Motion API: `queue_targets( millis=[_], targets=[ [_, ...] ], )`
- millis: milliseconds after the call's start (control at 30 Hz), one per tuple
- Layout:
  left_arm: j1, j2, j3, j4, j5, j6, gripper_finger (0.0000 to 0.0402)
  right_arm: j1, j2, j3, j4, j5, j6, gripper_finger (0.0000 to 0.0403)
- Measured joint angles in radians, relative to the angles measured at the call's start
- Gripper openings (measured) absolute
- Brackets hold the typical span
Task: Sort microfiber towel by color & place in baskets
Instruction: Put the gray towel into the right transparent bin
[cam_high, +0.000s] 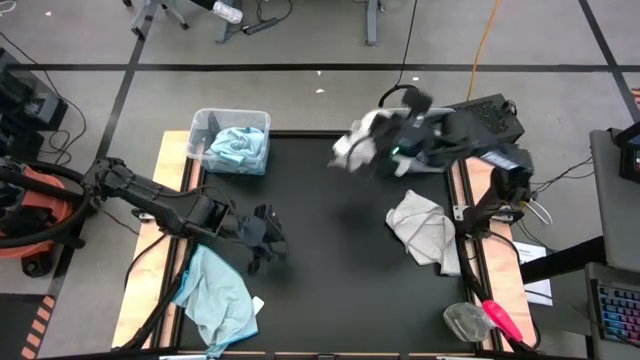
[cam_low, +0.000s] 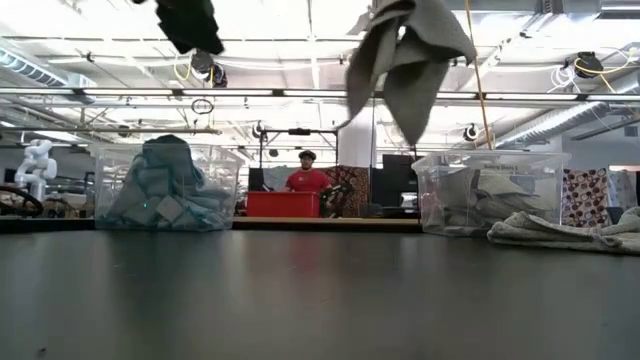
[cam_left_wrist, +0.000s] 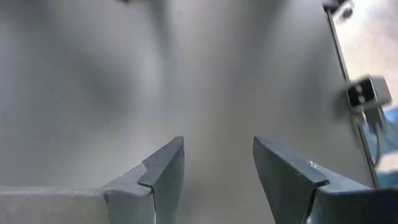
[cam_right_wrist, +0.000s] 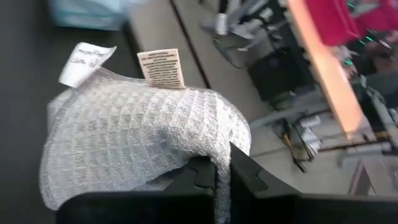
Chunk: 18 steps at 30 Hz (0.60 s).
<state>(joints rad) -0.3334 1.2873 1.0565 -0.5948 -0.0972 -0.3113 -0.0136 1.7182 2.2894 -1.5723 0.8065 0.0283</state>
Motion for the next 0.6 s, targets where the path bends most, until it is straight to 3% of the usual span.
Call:
queue_targets(
  millis=[300,600],
  targets=[
    [0.098,0.0,0.0,0.064,0.0,0.007,0.0198,-0.28,-0.118,0.0,0.0,-0.008,-0.121,0.0],
    [0.148,0.0,0.0,0.071,0.002,0.006,0.0198,-0.57,-0.129,-0.057,0.002,-0.213,-0.165,0.0]
  ],
)
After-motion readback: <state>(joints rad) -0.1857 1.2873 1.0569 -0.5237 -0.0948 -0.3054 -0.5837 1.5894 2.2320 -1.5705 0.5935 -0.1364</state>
